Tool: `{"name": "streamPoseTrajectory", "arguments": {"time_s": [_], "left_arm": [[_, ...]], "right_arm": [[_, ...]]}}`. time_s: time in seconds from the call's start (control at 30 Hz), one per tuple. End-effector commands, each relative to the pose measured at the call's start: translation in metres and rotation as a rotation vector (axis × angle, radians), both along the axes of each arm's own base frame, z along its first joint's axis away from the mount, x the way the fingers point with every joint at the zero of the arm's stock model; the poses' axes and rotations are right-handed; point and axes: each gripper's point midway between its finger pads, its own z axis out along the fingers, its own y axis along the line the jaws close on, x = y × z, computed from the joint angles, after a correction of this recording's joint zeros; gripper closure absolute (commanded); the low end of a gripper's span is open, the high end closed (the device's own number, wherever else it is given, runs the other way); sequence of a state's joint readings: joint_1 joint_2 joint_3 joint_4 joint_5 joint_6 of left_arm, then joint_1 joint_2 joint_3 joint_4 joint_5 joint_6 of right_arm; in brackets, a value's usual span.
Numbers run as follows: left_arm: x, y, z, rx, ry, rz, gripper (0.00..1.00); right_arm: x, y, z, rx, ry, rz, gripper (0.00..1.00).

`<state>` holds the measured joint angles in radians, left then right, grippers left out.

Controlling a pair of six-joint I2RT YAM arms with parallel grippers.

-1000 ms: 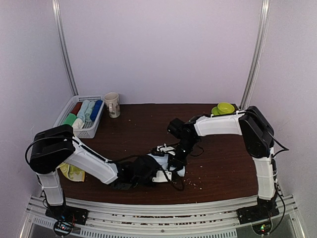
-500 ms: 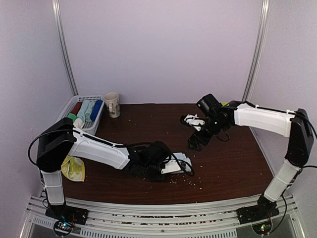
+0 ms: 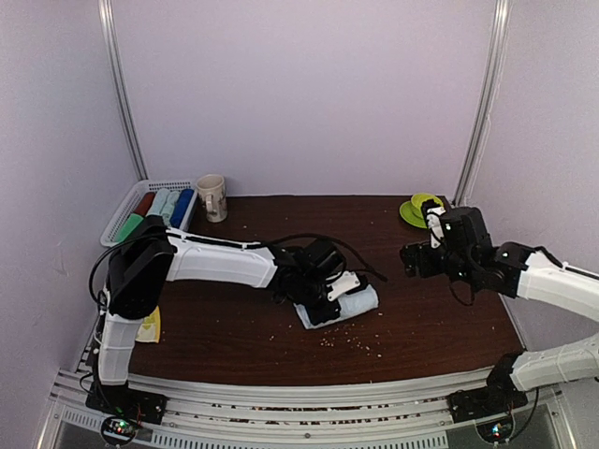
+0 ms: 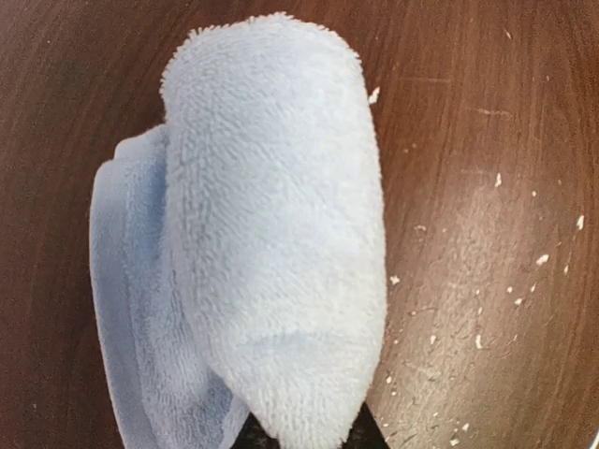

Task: Roll the towels
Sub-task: Roll the towel at the center of the board.

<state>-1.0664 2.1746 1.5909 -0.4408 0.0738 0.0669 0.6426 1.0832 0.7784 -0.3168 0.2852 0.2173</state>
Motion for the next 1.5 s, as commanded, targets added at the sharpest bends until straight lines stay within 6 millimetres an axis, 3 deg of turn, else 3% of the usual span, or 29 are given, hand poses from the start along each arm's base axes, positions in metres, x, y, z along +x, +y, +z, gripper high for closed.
{"name": "streamPoseTrajectory", "arguments": {"time_s": [0.0, 0.17, 0.3, 0.5, 0.63, 0.73, 0.9, 1.13, 1.47], "left_arm": [[-0.034, 0.017, -0.055, 0.069, 0.327, 0.079, 1.0], [-0.015, 0.01, -0.049, -0.094, 0.509, 0.216, 1.0], [-0.007, 0.011, -0.054, -0.176, 0.575, 0.301, 1.0], [-0.003, 0.014, -0.064, -0.272, 0.684, 0.355, 1.0], [0.004, 0.017, -0.069, -0.345, 0.789, 0.394, 1.0], [0.006, 0.02, -0.073, -0.361, 0.833, 0.4, 1.0], [0.01, 0.025, -0.07, -0.421, 0.899, 0.399, 1.0], [0.017, 0.035, -0.077, -0.46, 1.006, 0.432, 1.0], [0.023, 0.039, -0.078, -0.494, 1.087, 0.434, 1.0]], "right_arm": [[-0.009, -0.006, 0.034, 0.353, -0.159, -0.09, 0.0], [-0.027, 0.011, 0.017, 0.578, -0.082, -0.038, 0.0], [-0.039, 0.022, -0.021, 0.703, 0.036, -0.034, 0.02], [-0.048, 0.031, -0.059, 0.87, 0.149, -0.074, 0.09], [-0.053, 0.046, -0.08, 0.908, 0.223, -0.05, 0.1], [-0.056, 0.06, -0.085, 0.924, 0.254, -0.017, 0.1], [-0.049, 0.088, -0.087, 0.939, 0.294, 0.038, 0.1], [-0.041, 0.127, -0.115, 1.001, 0.414, 0.058, 0.13], [-0.022, 0.162, -0.145, 1.16, 0.496, 0.028, 0.19]]}}
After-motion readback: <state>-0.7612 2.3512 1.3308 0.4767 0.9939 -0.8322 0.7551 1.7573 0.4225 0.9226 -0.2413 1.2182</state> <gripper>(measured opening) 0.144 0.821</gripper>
